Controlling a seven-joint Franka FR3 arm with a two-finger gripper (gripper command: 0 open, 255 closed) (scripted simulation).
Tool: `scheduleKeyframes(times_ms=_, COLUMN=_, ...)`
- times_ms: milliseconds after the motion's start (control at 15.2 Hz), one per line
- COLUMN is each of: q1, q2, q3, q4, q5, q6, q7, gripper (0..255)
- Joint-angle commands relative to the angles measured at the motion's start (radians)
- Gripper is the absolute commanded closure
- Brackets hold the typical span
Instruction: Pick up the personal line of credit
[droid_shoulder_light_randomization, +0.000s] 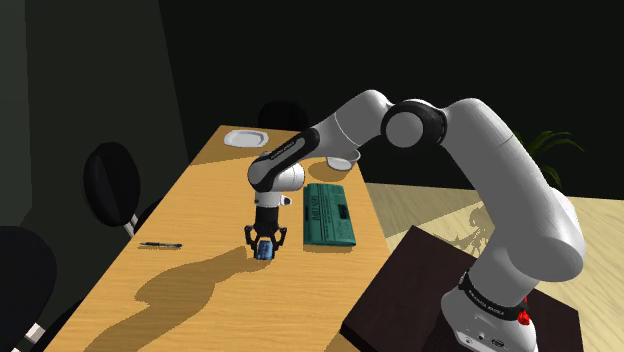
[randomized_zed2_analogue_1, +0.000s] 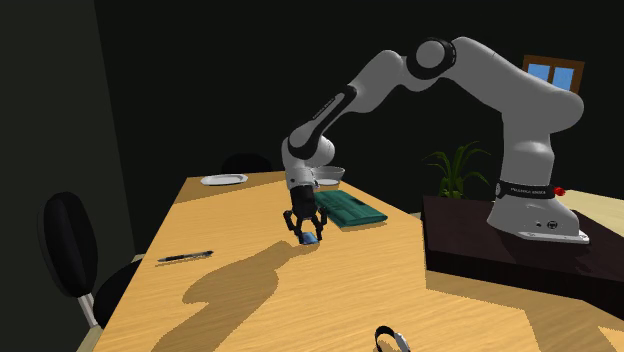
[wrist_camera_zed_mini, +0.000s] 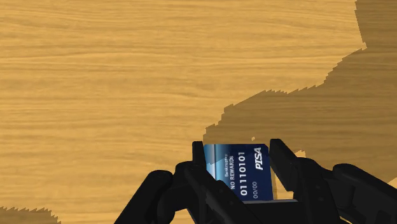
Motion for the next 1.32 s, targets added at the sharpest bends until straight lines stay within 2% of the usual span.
scheduleKeyframes(times_ms=0, q1=0.000, q2=0.000, q3=0.000, q4=0.000, q5=0.000, q6=0.000, q7=0.000, gripper=255)
scheduleKeyframes(times_ms=396, q1=0.001, q2=0.000, q3=0.000, q4=0.000, q5=0.000, q6=0.000, q7=0.001, gripper=255)
scheduleKeyframes(times_ms=1254, q1=-0.010, q2=-0.140, q3=0.006, q4=-0.053, q5=0.002, q6=-0.079, q7=0.037, gripper=255)
